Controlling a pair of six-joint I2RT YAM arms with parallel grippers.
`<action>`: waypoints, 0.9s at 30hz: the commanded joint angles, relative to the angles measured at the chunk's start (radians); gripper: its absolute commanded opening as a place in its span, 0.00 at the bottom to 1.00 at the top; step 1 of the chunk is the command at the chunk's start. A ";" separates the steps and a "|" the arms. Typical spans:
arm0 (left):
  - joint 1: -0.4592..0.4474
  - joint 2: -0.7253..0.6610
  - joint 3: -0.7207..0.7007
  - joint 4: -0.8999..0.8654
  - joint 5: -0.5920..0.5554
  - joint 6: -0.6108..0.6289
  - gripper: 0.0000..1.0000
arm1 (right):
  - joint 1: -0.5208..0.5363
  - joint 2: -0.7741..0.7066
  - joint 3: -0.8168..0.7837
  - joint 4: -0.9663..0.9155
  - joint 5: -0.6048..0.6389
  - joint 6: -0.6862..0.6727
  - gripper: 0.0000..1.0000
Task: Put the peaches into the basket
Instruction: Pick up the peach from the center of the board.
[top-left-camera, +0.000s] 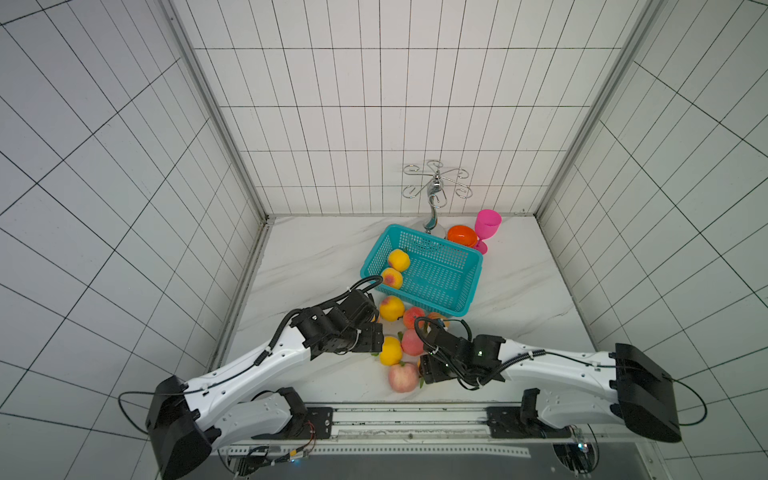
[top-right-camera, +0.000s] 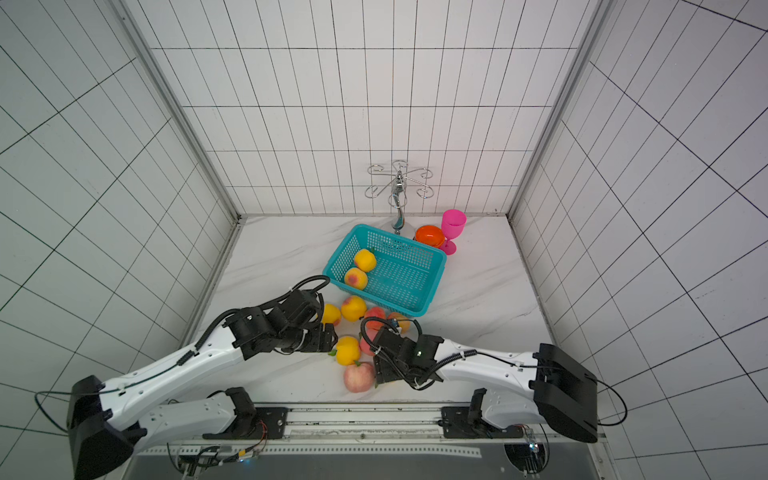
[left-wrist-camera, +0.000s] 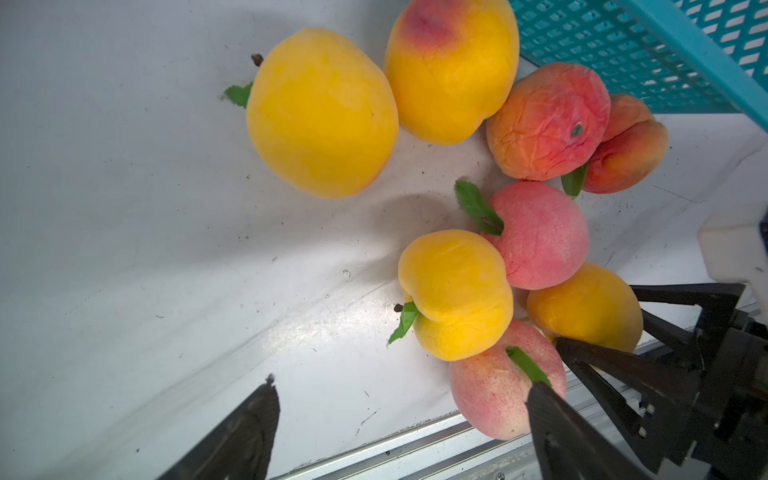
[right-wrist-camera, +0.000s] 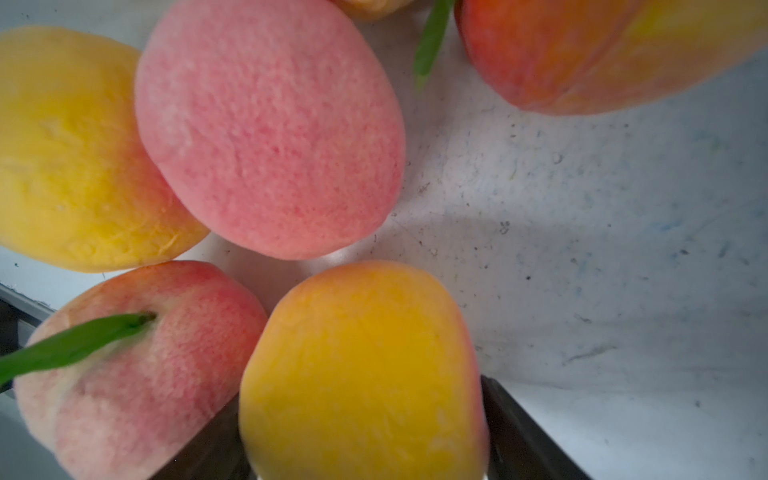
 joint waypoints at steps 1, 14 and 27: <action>0.006 0.002 0.005 0.016 -0.001 0.007 0.91 | -0.010 -0.009 -0.029 -0.006 0.005 0.015 0.77; 0.019 0.006 0.032 0.014 -0.004 0.019 0.91 | -0.011 -0.140 0.020 -0.174 0.083 0.007 0.70; 0.025 -0.016 0.046 0.014 -0.004 0.023 0.92 | -0.013 -0.258 0.167 -0.395 0.188 -0.020 0.70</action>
